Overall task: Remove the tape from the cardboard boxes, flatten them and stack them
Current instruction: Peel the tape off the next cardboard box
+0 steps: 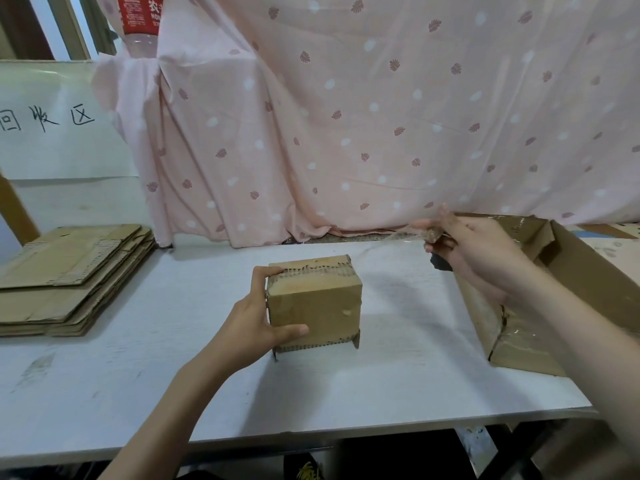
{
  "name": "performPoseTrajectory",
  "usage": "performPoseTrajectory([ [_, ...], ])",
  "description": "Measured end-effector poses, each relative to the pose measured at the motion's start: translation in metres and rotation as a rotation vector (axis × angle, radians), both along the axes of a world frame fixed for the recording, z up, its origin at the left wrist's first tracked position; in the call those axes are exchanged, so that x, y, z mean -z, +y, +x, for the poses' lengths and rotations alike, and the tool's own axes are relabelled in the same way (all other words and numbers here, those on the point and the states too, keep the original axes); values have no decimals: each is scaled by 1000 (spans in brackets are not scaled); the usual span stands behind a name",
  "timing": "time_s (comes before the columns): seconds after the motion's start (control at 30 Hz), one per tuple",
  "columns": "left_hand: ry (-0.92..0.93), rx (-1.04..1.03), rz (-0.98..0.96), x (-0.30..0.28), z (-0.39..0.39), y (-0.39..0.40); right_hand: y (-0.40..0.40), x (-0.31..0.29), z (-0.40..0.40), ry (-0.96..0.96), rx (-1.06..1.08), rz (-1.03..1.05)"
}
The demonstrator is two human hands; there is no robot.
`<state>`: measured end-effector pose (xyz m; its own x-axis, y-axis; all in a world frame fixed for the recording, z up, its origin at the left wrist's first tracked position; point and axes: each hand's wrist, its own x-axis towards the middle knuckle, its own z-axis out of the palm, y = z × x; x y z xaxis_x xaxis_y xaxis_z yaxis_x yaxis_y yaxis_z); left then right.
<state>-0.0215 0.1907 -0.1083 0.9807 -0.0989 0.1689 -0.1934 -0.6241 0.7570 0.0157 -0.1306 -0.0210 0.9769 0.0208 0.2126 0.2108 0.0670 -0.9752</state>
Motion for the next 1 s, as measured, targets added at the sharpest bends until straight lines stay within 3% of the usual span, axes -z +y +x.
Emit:
performPoseTrajectory([
  [0.1, -34, -28, 4, -6, 3, -1, 10, -4, -8, 4, -73, -72],
  [0.23, -115, -8, 148, -26, 1, -10, 15, -3, -8, -72, -40, -291],
  [0.43, -259, 7, 639, -51, -3, -56, 28, 1, -4, -84, -9, -662],
  [0.57, -226, 18, 830, -36, 6, -74, 37, 0, -4, -267, 98, -868],
  [0.67, -280, 2, 917, -27, 8, -77, 42, -5, -9, -328, 58, -878],
  [0.87, -300, 18, 925, -23, 9, -76, 46, -1, 6, -243, -101, -1014],
  [1.0, -321, 20, 923, -22, 9, -76, 49, -1, 7, -113, -158, -879],
])
